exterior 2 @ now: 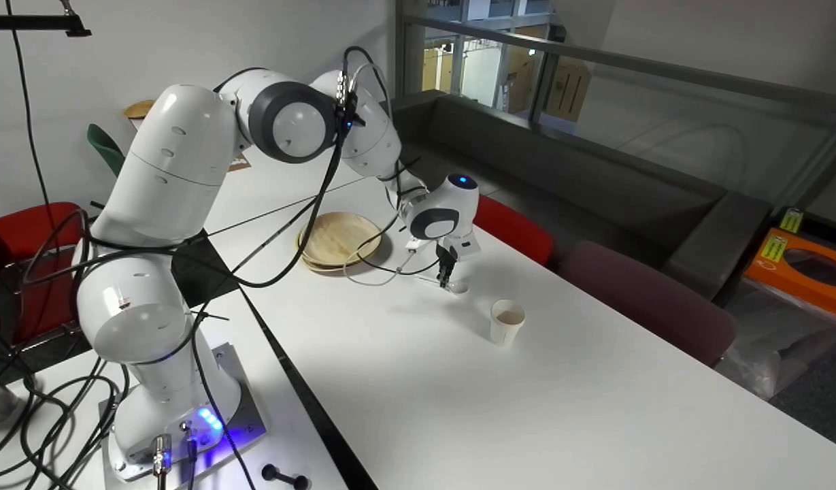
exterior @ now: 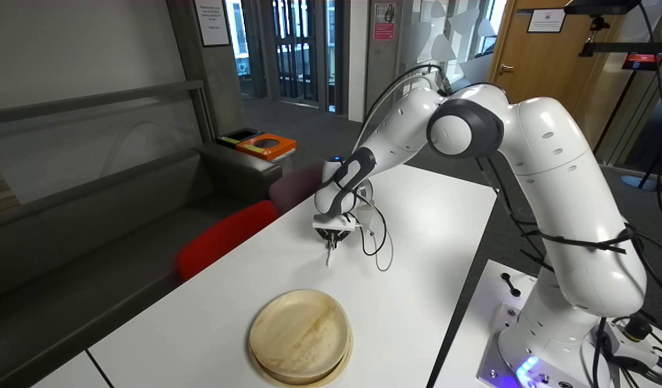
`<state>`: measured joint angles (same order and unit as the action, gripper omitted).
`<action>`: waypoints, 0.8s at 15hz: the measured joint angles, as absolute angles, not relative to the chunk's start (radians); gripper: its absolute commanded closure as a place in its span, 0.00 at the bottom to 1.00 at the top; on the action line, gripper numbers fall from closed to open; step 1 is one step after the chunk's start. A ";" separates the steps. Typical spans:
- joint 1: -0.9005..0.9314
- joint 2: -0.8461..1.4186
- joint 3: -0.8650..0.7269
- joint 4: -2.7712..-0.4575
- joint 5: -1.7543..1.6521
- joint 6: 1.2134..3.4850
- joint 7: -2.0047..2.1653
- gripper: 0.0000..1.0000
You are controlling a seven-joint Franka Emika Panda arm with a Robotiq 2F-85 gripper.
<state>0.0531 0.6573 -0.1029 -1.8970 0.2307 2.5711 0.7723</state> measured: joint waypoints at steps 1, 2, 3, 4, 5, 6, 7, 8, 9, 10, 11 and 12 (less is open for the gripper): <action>0.053 0.658 -0.103 -1.895 0.231 2.567 0.772 0.79; 0.052 0.658 -0.103 -1.892 0.231 2.561 0.772 0.67; 0.051 0.660 -0.103 -1.887 0.231 2.555 0.772 0.61; 0.051 0.663 -0.103 -1.884 0.231 2.550 0.772 0.53; 0.051 0.667 -0.103 -1.881 0.231 2.548 0.772 0.46; 0.051 0.671 -0.103 -1.880 0.231 2.548 0.772 0.39; 0.051 0.674 -0.103 -1.880 0.231 2.547 0.772 0.32; 0.051 0.675 -0.103 -1.880 0.231 2.547 0.772 0.30; 0.051 0.676 -0.103 -1.880 0.231 2.547 0.772 0.26; 0.051 0.676 -0.103 -1.879 0.231 2.547 0.772 0.25; 0.051 0.676 -0.103 -1.879 0.231 2.547 0.772 0.20; 0.051 0.676 -0.103 -1.879 0.231 2.547 0.772 0.14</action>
<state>0.0514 0.6761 -0.1028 -1.8787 0.2307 2.5473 0.7723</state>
